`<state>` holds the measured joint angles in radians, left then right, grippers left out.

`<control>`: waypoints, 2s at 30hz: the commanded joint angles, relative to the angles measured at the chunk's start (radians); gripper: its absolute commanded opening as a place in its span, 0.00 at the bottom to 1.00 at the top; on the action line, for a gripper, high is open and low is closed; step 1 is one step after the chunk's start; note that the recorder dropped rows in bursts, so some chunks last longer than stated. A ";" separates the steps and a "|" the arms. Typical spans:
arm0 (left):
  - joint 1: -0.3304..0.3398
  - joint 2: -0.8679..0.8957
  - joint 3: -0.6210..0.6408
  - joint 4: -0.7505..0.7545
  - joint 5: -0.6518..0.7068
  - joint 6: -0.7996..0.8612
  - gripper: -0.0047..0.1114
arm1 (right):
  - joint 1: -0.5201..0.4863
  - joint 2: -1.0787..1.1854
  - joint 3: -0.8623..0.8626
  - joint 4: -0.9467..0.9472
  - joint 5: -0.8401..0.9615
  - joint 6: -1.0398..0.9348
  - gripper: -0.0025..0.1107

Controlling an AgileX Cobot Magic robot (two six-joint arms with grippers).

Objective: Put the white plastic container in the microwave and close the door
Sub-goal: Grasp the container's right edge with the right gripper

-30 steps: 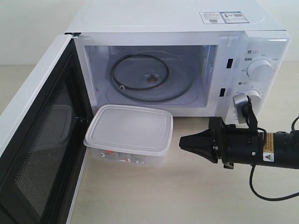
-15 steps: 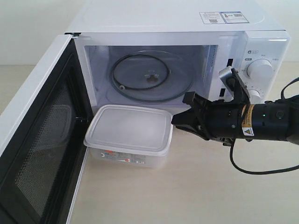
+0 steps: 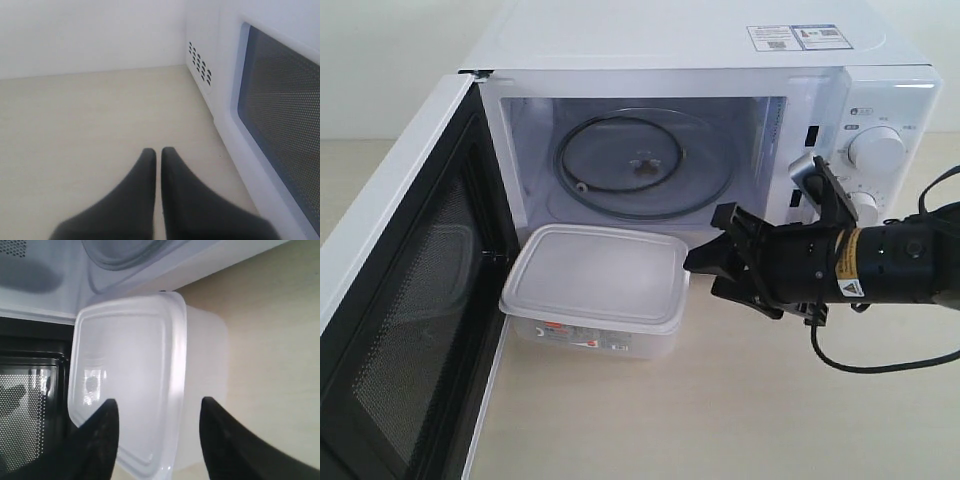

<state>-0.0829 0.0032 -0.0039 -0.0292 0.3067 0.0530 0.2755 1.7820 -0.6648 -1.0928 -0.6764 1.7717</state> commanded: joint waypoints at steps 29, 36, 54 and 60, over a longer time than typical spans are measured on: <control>0.002 -0.003 0.004 -0.006 0.000 0.001 0.08 | 0.013 0.150 -0.059 -0.002 -0.099 -0.004 0.02; 0.002 -0.003 0.004 -0.006 0.000 0.001 0.08 | 0.013 0.113 -0.059 -0.094 -0.088 -0.004 0.02; 0.002 -0.003 0.004 -0.006 0.000 0.001 0.08 | 0.013 -0.028 -0.053 -0.586 0.015 0.254 0.02; 0.002 -0.003 0.004 -0.006 0.000 0.001 0.08 | -0.049 -0.028 -0.053 -0.652 -0.042 0.289 0.02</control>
<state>-0.0829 0.0032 -0.0039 -0.0292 0.3067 0.0530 0.2675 1.7589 -0.7184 -1.6975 -0.6944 2.0570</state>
